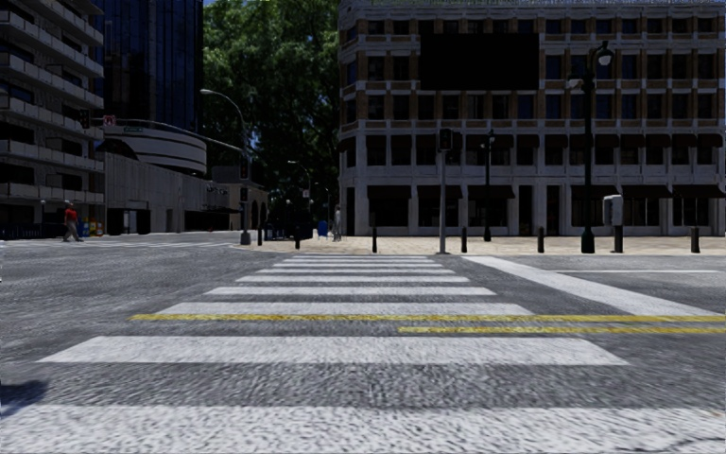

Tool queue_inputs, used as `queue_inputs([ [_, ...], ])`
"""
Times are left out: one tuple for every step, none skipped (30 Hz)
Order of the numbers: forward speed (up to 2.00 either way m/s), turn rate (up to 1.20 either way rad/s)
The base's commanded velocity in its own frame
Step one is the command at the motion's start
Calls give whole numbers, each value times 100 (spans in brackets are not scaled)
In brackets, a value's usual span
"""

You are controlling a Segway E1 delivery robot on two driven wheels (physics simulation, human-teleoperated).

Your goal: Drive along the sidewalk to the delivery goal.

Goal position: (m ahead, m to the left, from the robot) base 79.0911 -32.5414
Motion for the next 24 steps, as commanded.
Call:
queue_inputs([
  [200,34],
  [200,34],
  [200,34],
  [200,34],
  [200,34],
  [200,32],
  [200,13],
  [200,0],
  [200,0],
  [200,0],
  [200,0],
  [200,0],
  [200,0],
  [200,0],
  [200,0],
  [200,0],
  [200,0],
  [200,0],
  [200,0],
  [200,0],
  [200,0],
  [200,0],
  [200,0],
  [200,0],
])
